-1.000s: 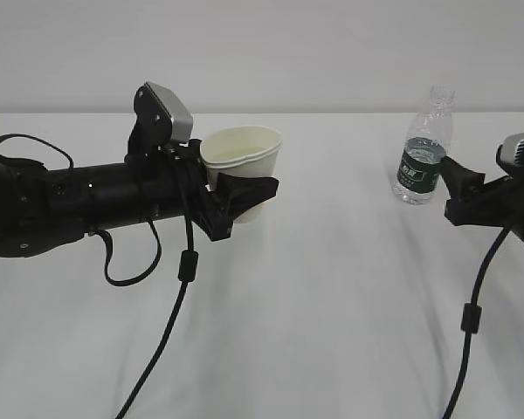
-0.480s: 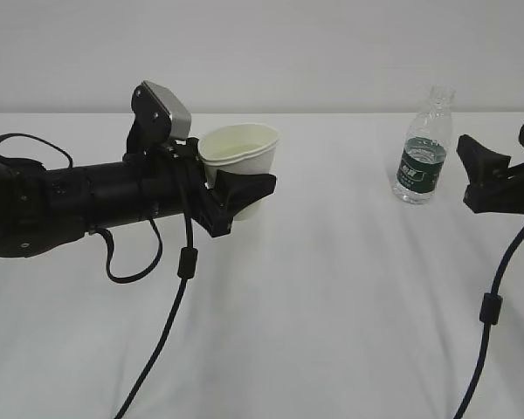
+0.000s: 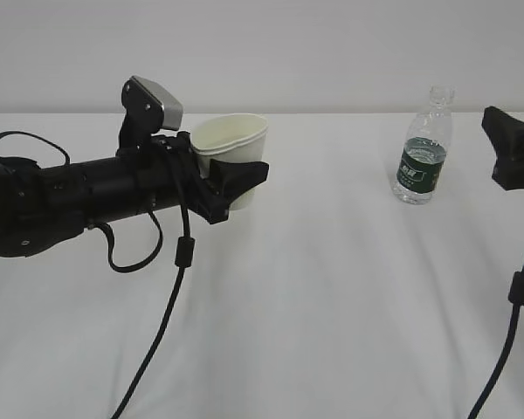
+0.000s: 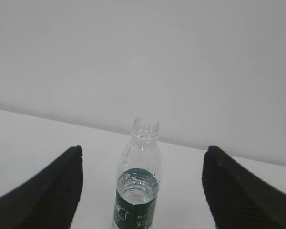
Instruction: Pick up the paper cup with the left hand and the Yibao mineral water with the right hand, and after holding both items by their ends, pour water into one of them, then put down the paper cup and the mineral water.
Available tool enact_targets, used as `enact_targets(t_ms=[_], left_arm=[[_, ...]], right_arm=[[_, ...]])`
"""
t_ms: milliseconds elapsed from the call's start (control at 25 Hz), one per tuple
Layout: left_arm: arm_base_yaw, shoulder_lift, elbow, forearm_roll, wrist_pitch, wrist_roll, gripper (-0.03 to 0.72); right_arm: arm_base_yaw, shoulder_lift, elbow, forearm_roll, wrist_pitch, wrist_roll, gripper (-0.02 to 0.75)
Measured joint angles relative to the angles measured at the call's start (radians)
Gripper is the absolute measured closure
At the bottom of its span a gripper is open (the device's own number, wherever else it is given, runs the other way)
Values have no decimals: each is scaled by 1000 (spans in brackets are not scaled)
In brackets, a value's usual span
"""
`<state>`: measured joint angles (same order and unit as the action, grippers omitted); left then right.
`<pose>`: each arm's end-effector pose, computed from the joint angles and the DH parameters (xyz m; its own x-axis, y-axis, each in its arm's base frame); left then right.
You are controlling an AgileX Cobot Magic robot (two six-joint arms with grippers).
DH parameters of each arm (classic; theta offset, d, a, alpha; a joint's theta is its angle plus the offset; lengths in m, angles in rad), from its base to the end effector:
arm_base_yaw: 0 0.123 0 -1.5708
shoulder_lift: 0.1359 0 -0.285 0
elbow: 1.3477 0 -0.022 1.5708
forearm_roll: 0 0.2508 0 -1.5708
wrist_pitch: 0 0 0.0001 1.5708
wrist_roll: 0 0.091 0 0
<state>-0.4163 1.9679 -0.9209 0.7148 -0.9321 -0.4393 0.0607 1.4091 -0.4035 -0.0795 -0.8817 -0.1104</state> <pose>0.3310 -0.1987 0.1628 -0.1197 0.0884 -0.9889 0.8237 0.5649 -0.0492 0.2523 0.0209 0.2184 -0.0182 -0.1614 -0.9867 -0.1262 0.9794 -0.1579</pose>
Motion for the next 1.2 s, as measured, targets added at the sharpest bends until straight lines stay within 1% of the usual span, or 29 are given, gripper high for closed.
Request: enact_targets(t_ms=[40,80,440,560,720,960,1200], left_arm=[[5,0,0,-10,0,0,291],[12,0,0,-14,0,0,291],[68,0,0,-29,0,0,291],[76,0,0,-31,0,0,291],[80,0,0,-31,0,0,291],[80,0,0,-31,0,0,291],[80,0,0,-31,0,0,291]], right_arm=[[0,0,0,0,0,0,146],[0,-64,4,0,61,0,146],[0,-332,8,0,333,-9,146],[0,-412,10,-6,436,-25,146],[0,-504,11,-10,530,-41,146],[0,-600,12,-10,623,-61,146],[0,-630,12,-10,646,-61,146]])
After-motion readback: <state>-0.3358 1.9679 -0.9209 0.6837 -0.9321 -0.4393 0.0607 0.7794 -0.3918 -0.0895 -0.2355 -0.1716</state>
